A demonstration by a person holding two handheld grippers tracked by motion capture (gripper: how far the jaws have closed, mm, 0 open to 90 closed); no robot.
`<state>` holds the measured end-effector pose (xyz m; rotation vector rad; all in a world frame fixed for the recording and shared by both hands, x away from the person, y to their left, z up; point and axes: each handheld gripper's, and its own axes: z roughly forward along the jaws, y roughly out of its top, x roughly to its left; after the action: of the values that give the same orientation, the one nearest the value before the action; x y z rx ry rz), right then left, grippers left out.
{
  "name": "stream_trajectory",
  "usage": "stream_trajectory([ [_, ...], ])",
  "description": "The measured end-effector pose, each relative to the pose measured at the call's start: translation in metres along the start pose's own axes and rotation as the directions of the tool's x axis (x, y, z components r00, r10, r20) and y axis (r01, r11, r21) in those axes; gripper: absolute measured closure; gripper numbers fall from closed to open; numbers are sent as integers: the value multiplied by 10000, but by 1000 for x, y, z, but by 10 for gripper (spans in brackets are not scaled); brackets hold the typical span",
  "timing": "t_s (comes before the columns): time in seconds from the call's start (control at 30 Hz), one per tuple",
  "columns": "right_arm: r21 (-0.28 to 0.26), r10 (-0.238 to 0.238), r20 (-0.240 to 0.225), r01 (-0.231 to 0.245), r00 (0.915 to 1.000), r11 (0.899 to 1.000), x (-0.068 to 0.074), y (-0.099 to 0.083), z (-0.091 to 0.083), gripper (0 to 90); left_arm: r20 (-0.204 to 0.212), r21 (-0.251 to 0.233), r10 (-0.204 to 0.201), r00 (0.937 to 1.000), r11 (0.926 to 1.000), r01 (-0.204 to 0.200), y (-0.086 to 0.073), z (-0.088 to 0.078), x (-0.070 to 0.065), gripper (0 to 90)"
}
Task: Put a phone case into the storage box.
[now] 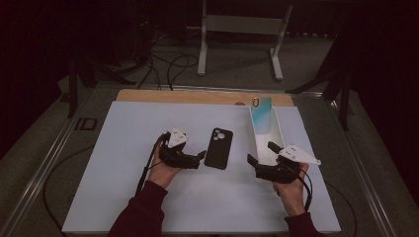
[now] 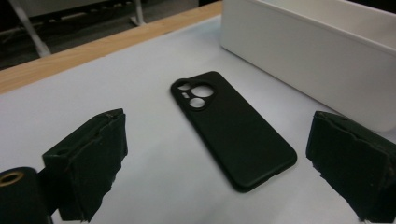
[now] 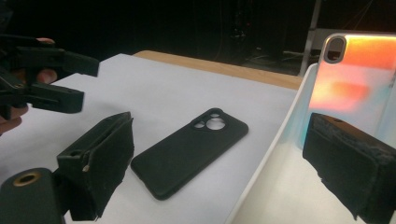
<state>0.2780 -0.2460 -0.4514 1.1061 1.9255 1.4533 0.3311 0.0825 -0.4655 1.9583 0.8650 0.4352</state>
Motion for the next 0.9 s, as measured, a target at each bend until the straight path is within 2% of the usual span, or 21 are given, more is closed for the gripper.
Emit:
stream_trajectory([
  [0.1, -11, 22, 9, -22, 10000, 10000, 0, 0, 0, 86, 9, 58, 296, 9996, 9995, -296, 2, 7, -5, 88],
  [0.3, -33, -12, 43, 12, 10000, 10000, -1, 0, -1, 86, 172, 112, 522, 9985, 9986, -524, 6, 17, -12, 159],
  [0.4, -61, -17, 61, 18, 10000, 10000, -1, 0, -2, 86, 364, 55, 568, 9977, 9984, -570, 8, 22, -15, 233],
  [0.53, -94, -16, 77, 17, 10000, 10000, -1, 1, -2, 86, 741, 13, 598, 9955, 9982, -601, 10, 32, -21, 380],
  [0.6, -132, -10, 83, 11, 10000, 9999, -1, 1, -3, 86, 732, 71, 650, 9952, 9978, -657, 10, 38, -25, 464],
  [0.7, -118, -37, 108, 38, 9999, 9999, -1, 1, -4, 87, 939, 121, 620, 9937, 9979, -634, 9, 48, -31, 575],
  [0.9, -123, -5, 101, 7, 9999, 9999, -1, 1, -4, 87, 1449, 518, 891, 9854, 9939, -975, 7, 64, -42, 812],
])
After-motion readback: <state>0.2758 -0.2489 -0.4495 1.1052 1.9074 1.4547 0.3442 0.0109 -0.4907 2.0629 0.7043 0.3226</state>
